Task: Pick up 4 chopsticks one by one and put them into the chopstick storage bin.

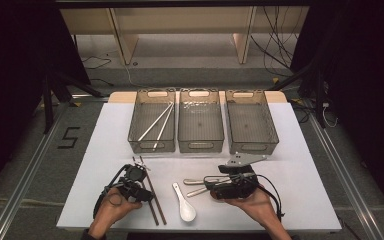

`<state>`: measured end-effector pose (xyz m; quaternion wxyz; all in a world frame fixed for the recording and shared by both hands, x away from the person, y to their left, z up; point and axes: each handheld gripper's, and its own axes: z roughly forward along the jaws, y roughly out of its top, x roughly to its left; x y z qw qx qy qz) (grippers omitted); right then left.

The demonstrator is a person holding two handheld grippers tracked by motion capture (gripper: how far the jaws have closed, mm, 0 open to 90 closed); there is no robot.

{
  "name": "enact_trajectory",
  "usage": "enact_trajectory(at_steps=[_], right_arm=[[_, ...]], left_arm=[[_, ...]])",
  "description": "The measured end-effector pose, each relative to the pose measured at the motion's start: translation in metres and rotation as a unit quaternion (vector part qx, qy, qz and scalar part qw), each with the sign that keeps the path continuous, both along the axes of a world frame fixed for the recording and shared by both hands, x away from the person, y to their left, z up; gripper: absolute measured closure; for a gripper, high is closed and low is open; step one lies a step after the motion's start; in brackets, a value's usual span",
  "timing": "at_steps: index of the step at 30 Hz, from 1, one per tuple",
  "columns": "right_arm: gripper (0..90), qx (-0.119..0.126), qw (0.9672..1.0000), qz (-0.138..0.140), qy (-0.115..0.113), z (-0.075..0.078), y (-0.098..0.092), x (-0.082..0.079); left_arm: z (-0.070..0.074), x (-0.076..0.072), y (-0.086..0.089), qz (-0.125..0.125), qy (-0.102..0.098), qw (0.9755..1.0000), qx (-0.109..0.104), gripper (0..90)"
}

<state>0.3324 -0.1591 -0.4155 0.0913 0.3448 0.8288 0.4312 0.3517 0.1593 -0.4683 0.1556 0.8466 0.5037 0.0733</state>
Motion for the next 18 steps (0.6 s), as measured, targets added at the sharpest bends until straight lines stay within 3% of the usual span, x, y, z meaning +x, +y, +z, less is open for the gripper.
enact_trajectory(at_steps=[13, 18], right_arm=[[28.0, 0.001, 1.0, -0.006, -0.004, 0.002, -0.005, -0.002], [28.1, 0.002, 0.9999, -0.009, -0.004, 0.002, -0.007, -0.002]], left_arm=[[0.003, 0.0, 0.007, -0.008, 0.007, 0.9999, 0.005, 51.8], [0.003, 0.0, 0.013, 0.0, 0.02, 0.9998, -0.006, 53.9]])
